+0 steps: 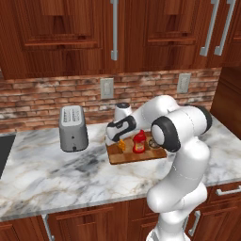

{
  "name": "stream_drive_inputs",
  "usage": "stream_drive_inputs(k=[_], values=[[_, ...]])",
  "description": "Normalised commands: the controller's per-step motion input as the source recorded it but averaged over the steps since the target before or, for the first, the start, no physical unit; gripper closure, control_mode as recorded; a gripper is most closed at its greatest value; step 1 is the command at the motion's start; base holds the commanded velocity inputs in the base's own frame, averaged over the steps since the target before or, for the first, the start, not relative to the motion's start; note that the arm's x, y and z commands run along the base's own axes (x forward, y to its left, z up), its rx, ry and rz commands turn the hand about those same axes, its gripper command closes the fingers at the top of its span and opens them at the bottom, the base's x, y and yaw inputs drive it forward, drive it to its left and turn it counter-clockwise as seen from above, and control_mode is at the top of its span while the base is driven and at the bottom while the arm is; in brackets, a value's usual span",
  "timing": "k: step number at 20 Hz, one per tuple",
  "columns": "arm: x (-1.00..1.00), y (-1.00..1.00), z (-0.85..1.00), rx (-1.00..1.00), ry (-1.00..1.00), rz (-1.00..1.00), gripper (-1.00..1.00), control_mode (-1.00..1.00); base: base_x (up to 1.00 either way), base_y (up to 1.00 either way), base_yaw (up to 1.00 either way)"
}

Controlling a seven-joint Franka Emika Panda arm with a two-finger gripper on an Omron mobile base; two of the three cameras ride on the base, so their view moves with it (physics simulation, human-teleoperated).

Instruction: Retrieve the reheated potato from the microwave, then place the potato, cheese, and condiment on the cutting board.

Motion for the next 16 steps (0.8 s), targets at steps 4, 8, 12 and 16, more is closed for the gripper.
stream_drive_inputs(k=[4,8,12,16], values=[[0.00,-0.02,-0.08,0.00,0.04,0.00,1.00,-1.00,0.00,0.00,0.00],[0.00,0.00,-0.14,0.00,0.07,0.00,1.00,-1.00,0.00,0.00,0.00],[0.00,0.02,-0.15,0.00,0.05,0.00,-1.00,-1.00,0.00,0.00,0.00],[-0.08,0.00,-0.05,0.00,0.01,0.00,-1.00,-1.00,0.00,0.00,0.00]])
